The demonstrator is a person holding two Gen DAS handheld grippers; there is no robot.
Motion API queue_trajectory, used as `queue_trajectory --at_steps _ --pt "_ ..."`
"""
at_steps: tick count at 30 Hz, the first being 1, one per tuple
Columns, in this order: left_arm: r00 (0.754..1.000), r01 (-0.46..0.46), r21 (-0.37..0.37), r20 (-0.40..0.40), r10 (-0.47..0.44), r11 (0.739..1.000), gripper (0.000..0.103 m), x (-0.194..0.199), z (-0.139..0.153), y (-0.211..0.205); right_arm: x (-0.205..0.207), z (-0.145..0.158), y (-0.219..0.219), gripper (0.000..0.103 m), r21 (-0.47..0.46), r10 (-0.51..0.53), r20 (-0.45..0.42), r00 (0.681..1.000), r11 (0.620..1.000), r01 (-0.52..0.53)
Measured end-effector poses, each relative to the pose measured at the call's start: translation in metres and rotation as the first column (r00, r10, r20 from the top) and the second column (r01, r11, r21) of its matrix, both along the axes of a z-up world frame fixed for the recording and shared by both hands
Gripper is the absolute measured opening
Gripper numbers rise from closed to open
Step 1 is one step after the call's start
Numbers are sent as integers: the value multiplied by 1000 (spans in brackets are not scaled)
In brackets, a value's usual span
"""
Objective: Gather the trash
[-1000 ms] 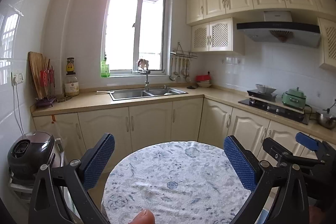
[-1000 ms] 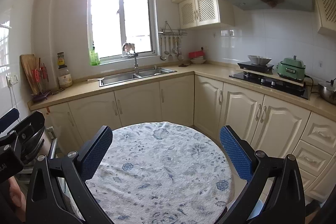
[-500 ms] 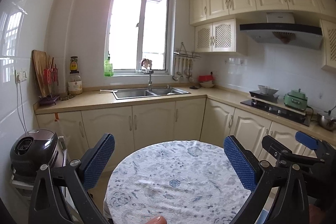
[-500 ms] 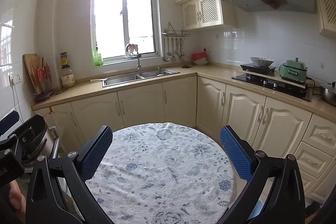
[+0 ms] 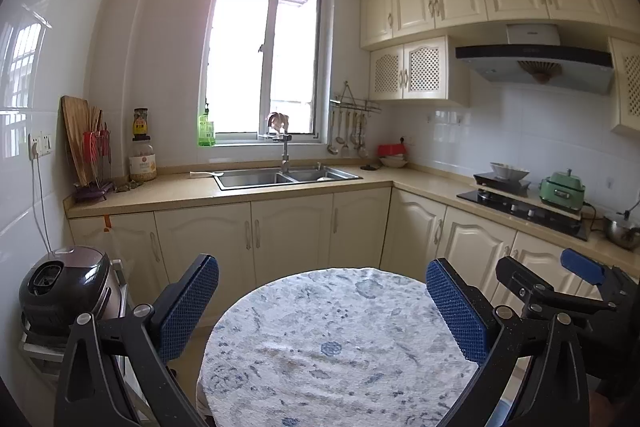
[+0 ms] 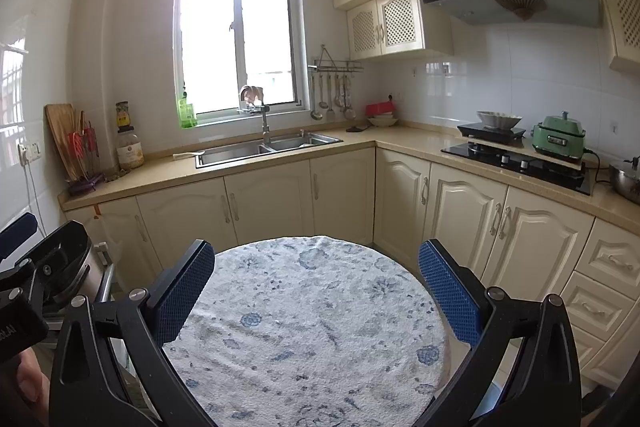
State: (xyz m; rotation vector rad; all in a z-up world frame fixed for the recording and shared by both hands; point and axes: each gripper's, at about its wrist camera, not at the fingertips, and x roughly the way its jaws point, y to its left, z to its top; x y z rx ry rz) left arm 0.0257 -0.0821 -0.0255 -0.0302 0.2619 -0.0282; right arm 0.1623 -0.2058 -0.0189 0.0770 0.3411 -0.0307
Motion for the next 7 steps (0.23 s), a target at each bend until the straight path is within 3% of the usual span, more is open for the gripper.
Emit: queue_trajectory --at_steps 7 --pt "1000 15 -6 6 -15 1000 102 -3 -7 0 0 0 0 103 -2 0 -1 1000 1000 0"
